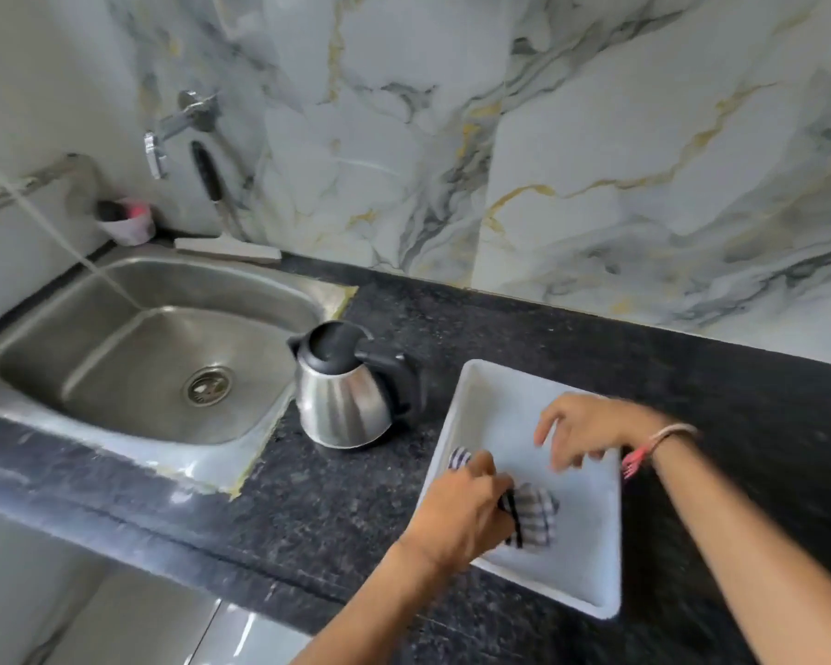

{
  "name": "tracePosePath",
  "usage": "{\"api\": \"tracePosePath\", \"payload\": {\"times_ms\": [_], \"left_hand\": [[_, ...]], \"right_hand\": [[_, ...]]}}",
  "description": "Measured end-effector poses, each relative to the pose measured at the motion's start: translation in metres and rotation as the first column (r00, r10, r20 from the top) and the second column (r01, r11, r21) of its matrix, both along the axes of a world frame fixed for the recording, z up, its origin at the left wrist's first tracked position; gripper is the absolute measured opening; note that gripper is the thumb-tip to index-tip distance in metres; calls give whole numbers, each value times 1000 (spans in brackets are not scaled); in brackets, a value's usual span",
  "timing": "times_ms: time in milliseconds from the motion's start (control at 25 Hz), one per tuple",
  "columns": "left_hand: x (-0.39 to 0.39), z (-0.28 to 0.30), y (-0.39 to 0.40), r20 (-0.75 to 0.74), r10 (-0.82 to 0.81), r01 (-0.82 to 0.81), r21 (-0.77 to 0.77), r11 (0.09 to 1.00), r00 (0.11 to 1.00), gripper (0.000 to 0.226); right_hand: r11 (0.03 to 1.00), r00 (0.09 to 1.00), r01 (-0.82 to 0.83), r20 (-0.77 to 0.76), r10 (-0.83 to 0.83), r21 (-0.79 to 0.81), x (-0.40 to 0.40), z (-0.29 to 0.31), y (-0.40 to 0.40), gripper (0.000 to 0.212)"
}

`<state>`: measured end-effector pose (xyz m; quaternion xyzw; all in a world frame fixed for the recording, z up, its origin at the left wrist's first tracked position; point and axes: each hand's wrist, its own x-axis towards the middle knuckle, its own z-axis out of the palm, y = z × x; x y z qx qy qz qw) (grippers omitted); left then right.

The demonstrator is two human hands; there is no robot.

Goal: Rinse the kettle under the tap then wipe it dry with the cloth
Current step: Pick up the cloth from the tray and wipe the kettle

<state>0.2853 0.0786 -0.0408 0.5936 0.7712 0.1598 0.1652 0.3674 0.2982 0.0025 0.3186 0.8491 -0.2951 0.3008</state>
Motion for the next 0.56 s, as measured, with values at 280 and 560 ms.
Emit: {"api": "tracePosePath", "payload": {"times_ms": [280, 560], "left_hand": [[-114, -6, -116, 317, 574, -618, 637, 462, 755, 29], [-161, -44, -48, 812, 416, -911, 343, 228, 409, 33]], "right_hand": [[969, 715, 90, -693, 99, 231, -197, 39, -55, 41], [933, 838, 1, -510, 196, 360, -292, -19, -126, 86]]}}
